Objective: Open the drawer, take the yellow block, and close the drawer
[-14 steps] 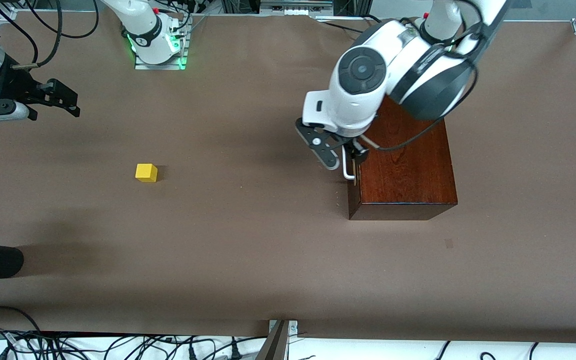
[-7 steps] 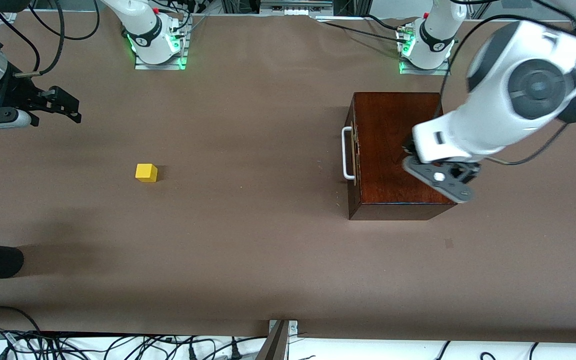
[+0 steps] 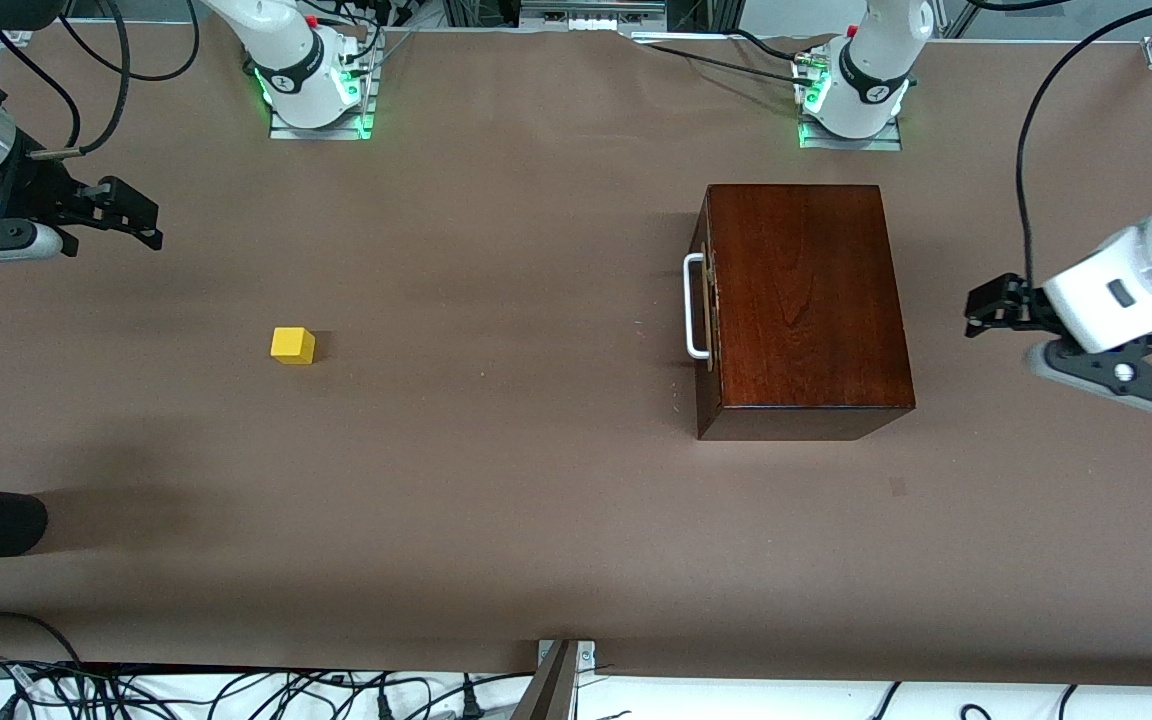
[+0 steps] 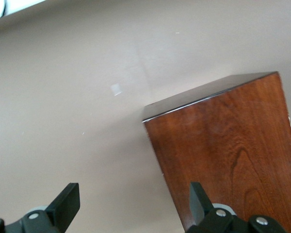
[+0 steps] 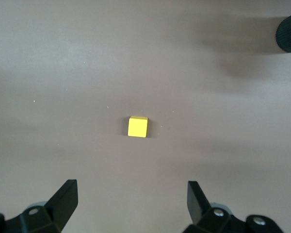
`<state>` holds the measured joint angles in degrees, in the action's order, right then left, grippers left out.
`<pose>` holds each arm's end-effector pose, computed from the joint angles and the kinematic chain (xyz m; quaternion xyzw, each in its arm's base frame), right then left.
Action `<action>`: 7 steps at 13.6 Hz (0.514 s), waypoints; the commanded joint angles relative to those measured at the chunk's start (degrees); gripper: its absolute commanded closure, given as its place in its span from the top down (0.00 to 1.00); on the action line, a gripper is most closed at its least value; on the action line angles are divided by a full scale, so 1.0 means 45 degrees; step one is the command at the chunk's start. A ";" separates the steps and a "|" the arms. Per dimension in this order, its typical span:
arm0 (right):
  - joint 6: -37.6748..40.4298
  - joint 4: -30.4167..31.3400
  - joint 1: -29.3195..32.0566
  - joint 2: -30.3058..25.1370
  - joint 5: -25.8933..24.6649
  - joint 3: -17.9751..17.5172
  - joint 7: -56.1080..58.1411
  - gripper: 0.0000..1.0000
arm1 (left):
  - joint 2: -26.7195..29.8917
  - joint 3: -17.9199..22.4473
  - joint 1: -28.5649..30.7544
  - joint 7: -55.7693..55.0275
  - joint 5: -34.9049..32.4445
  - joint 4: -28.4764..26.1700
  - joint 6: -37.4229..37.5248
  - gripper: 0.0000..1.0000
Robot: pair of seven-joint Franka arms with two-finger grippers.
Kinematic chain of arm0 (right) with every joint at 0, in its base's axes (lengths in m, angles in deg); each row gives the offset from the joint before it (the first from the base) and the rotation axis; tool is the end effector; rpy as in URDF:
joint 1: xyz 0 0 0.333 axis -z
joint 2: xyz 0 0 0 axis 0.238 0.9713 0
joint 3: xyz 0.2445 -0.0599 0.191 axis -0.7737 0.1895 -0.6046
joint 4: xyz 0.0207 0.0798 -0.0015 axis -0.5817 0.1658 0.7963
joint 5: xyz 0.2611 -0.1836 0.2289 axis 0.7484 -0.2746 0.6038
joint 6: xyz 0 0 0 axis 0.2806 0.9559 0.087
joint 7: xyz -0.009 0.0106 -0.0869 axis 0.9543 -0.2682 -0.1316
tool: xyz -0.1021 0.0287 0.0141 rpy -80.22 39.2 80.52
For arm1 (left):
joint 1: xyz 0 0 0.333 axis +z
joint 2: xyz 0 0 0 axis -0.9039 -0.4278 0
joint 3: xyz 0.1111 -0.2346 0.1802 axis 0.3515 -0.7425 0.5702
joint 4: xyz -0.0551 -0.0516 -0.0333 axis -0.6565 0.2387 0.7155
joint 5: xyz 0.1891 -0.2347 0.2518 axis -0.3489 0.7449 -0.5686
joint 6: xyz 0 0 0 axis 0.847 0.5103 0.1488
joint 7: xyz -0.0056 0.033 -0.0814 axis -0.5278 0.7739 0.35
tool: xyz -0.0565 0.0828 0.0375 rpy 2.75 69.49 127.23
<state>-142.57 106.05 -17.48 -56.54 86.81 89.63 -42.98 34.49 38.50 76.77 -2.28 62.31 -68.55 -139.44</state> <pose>0.5412 0.0270 0.5810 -0.9990 -0.0444 -0.0039 0.0049 0.6431 -0.0466 0.5820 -0.9892 0.1411 0.0394 0.0080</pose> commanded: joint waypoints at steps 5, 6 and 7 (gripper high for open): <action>0.0044 -0.0326 0.0141 0.0147 -0.0112 -0.0128 0.0037 1.00 | 0.5638 0.5237 -0.3235 -0.1946 0.1590 -0.7091 -0.1655 1.00; 0.0025 -0.0326 0.0141 0.0147 -0.0112 -0.0128 0.0036 1.00 | 0.5993 0.5334 -0.3430 -0.2085 0.1590 -0.7545 -0.1868 1.00; 0.0025 -0.0326 0.0141 0.0147 -0.0112 -0.0128 0.0036 1.00 | 0.6035 0.5490 -0.3645 -0.2086 0.1590 -0.7588 -0.1948 1.00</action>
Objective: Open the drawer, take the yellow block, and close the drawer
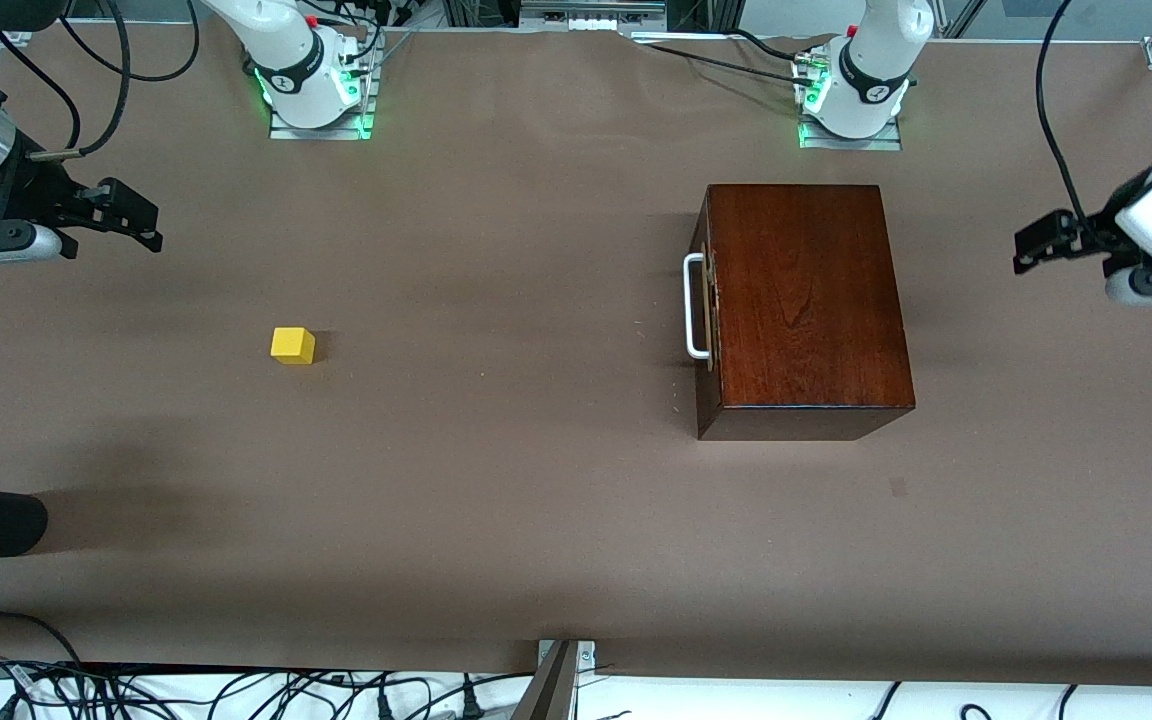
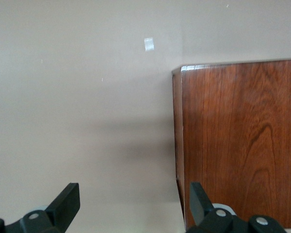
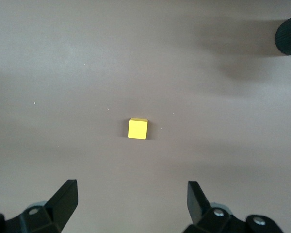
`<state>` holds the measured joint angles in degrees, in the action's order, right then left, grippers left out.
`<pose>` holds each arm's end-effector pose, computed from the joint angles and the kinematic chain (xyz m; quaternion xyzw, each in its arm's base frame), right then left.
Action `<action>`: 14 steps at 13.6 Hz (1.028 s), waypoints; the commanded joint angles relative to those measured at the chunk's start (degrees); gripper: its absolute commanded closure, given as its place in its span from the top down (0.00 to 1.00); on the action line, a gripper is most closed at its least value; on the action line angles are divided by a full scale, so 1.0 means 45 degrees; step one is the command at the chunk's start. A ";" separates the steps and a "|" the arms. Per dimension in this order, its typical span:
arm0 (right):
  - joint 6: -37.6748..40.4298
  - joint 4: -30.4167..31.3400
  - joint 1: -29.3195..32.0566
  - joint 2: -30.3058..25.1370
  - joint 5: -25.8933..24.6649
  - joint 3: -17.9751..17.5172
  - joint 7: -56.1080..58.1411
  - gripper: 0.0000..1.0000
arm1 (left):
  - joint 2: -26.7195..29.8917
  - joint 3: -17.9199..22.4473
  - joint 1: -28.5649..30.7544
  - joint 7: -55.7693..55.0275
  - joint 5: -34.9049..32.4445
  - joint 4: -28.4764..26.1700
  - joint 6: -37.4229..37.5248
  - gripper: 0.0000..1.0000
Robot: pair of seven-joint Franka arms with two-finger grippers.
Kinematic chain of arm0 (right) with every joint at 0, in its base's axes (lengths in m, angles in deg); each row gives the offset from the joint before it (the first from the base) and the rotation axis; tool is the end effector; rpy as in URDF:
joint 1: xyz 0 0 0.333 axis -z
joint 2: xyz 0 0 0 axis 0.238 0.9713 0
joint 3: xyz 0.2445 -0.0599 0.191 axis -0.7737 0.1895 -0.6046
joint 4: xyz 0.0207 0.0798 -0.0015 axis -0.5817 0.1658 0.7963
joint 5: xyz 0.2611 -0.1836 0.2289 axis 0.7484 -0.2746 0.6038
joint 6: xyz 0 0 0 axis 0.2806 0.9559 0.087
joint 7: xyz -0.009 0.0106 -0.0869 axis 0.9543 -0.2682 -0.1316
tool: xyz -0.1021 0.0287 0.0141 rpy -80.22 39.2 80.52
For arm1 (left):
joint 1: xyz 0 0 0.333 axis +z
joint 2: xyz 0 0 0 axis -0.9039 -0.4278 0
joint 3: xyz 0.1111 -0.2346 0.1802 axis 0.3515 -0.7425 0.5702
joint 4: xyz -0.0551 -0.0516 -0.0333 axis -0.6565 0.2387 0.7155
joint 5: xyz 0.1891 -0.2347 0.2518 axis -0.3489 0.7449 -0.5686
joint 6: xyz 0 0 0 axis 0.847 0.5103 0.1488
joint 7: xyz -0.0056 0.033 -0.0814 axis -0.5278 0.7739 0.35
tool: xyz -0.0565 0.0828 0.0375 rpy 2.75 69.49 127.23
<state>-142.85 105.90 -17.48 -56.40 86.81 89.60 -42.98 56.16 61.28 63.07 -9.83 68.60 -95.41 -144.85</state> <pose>0.5425 0.0273 0.5813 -0.9990 -0.0447 -0.0064 0.0049 0.5438 -0.0042 0.5857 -0.9985 0.0114 0.0495 0.0198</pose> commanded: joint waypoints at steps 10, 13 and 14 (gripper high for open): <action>-0.0069 -0.0294 0.0141 0.0117 -0.0132 -0.0120 0.0056 1.00 | 0.0266 0.1113 -0.1364 -0.0252 0.0191 -0.0625 -0.0901 1.00; -0.0068 -0.0294 0.0141 0.0117 -0.0112 -0.0100 0.0036 1.00 | -0.0437 0.1113 -0.1364 -0.0253 0.0210 0.0311 -0.0454 1.00; -0.0068 -0.0275 0.0141 0.0136 -0.0112 -0.0100 0.0036 1.00 | -0.0458 0.1113 -0.1345 -0.0253 0.0210 0.0333 -0.0452 1.00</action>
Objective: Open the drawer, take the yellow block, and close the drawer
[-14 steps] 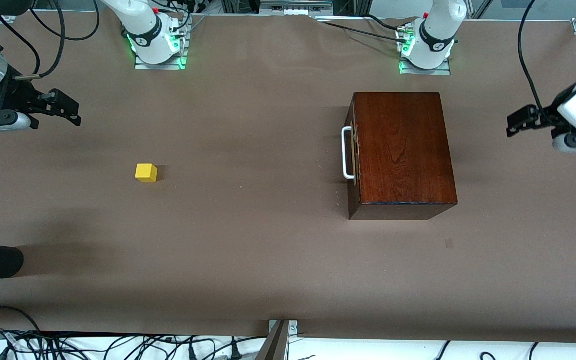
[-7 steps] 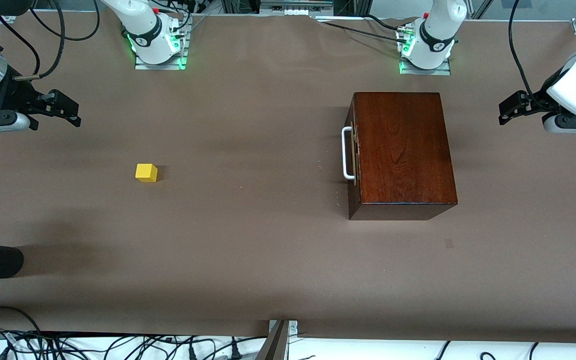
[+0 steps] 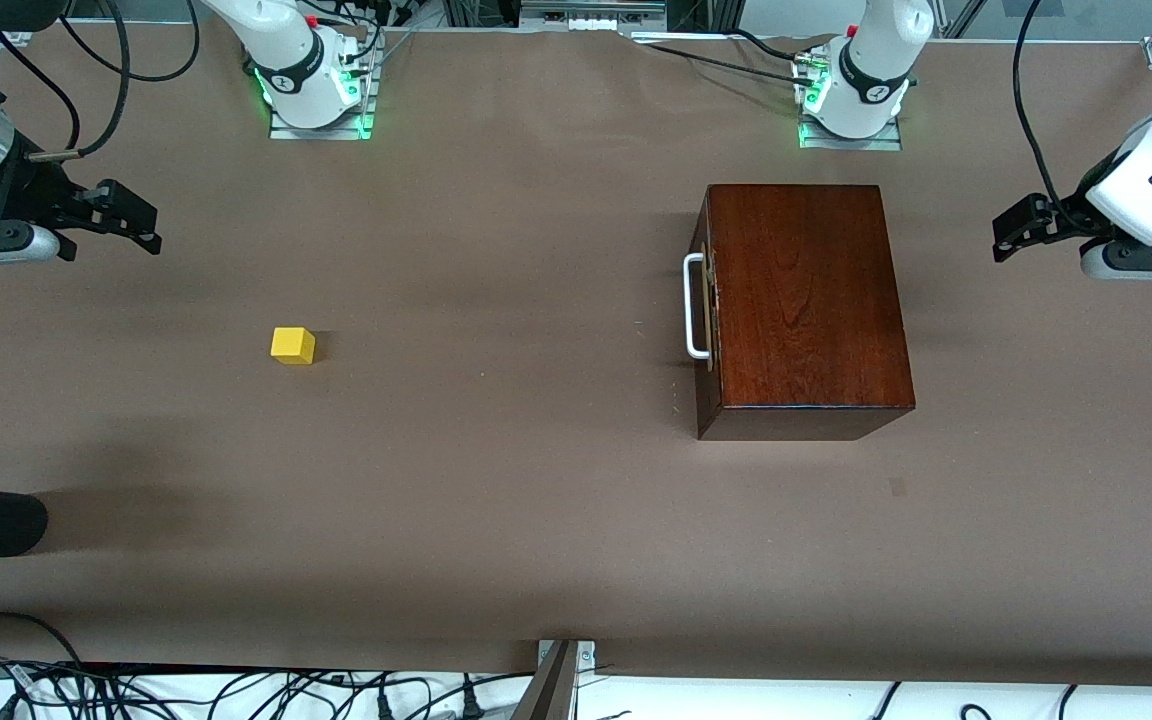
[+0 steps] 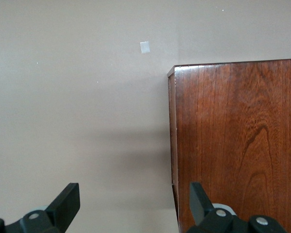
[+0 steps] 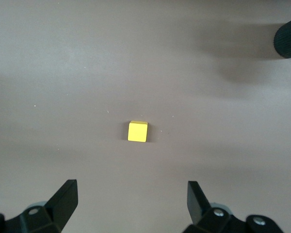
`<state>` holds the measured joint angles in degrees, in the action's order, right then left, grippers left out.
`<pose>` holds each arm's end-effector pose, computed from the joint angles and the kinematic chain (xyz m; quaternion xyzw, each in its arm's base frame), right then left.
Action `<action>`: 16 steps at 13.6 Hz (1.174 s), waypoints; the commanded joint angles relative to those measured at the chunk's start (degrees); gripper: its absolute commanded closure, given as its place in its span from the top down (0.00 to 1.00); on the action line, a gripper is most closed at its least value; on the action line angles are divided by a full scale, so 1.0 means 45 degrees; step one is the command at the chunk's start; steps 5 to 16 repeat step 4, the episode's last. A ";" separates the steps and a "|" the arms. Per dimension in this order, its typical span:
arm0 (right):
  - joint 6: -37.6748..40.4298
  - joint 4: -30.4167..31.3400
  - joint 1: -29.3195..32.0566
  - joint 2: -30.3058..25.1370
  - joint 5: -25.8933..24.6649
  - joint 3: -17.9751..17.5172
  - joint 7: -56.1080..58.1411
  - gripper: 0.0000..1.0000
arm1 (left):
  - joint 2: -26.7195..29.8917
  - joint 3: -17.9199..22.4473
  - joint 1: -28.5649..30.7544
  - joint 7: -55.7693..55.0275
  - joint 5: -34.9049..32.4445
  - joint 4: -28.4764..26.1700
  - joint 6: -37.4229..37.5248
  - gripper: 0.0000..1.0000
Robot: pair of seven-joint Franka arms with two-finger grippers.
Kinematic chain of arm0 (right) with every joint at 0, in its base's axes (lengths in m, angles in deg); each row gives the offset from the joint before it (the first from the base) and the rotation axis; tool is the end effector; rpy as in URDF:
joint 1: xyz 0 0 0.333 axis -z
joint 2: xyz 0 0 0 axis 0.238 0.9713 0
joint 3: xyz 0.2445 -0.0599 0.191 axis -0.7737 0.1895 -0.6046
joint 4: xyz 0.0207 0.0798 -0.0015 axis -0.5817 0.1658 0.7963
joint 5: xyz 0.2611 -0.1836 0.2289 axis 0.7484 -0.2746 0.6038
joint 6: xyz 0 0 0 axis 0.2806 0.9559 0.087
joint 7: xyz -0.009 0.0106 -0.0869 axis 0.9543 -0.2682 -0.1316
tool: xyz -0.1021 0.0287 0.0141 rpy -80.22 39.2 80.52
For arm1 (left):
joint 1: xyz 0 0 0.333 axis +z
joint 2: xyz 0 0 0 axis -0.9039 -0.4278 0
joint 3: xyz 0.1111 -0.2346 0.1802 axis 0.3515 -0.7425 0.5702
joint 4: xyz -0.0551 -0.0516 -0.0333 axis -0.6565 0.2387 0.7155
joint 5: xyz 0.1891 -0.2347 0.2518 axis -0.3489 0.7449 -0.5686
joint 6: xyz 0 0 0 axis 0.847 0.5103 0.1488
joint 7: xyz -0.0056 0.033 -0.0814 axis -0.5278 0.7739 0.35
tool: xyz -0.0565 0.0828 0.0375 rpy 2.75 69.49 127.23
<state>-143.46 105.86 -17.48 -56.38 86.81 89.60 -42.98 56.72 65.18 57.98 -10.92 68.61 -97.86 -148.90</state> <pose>0.5438 0.0274 0.5824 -0.9989 -0.0446 -0.0119 0.0049 0.5462 -0.0154 0.5765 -0.9993 0.0133 0.0303 0.0193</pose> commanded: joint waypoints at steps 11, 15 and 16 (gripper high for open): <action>0.0088 -0.0266 0.0141 0.0112 -0.0112 -0.0100 0.0037 1.00 | -0.0583 0.0267 -0.0212 -0.0030 0.0540 0.0878 0.0506 1.00; 0.0088 -0.0266 0.0141 0.0112 -0.0112 -0.0100 0.0037 1.00 | -0.0583 0.0267 -0.0212 -0.0030 0.0540 0.0878 0.0506 1.00; 0.0088 -0.0266 0.0141 0.0112 -0.0112 -0.0100 0.0037 1.00 | -0.0583 0.0267 -0.0212 -0.0030 0.0540 0.0878 0.0506 1.00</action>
